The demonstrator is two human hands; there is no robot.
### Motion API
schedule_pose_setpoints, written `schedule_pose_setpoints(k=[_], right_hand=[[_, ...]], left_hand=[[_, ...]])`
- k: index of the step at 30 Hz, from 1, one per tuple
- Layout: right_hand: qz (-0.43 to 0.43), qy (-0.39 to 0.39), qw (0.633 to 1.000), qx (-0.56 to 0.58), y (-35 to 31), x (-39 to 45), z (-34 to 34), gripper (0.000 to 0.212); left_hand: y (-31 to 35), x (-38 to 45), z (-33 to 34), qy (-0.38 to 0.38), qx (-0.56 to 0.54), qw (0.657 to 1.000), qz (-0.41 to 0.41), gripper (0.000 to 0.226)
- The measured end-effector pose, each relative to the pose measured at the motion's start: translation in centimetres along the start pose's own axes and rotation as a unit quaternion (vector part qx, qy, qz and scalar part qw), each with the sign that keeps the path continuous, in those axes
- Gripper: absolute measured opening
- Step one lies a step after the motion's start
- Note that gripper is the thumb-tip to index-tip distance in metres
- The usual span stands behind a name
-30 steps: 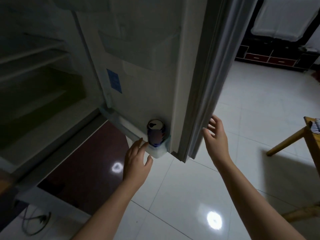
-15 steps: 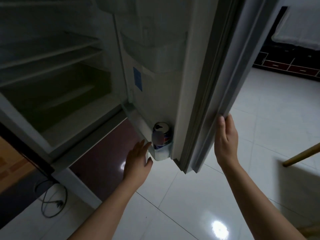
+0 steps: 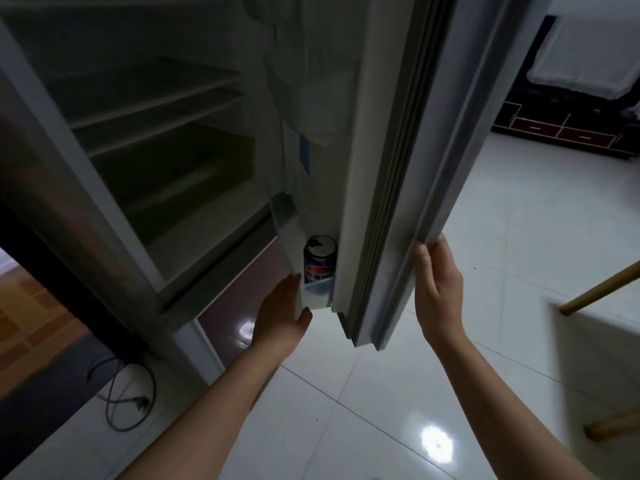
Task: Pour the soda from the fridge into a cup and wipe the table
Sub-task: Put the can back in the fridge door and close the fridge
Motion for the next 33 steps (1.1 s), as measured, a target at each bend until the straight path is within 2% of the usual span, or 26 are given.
schedule_pose_setpoints(k=[6, 12, 17, 26, 33], right_hand=[[-0.033, -0.065, 0.997, -0.018, -3.5, -2.7, 5.3, 0.054], [-0.101, -0.1, 0.987, -0.073, -7.7, -4.5, 9.8, 0.068], [-0.162, -0.117, 0.975, -0.097, -10.9, -5.2, 13.7, 0.088], [-0.205, -0.131, 0.962, -0.122, -13.8, -5.8, 19.9, 0.085], [-0.231, -0.149, 0.948, -0.16, -15.2, -6.1, 23.5, 0.086]], left_hand=[[-2.1, -1.4, -4.3, 0.019, 0.006, 1.0, -0.023, 0.065], [-4.3, -2.6, -8.9, 0.048, -0.006, 0.998, -0.047, 0.063], [-5.7, -3.9, -13.6, 0.128, -0.014, 0.99, -0.058, 0.063], [-8.1, -5.0, -21.4, 0.222, -0.001, 0.972, -0.073, 0.078], [-8.6, -3.3, -24.3, 0.206, -0.102, 0.969, -0.092, 0.08]])
Point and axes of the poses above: each hand's wrist, its own x-axis towards the middle knuckle, its own z-axis out of the palm, y = z × x, the point moved 8 cm from there along x, towards the middle knuckle, and after that the axes turned 14 degrees about -x, right-handed, at the moved point
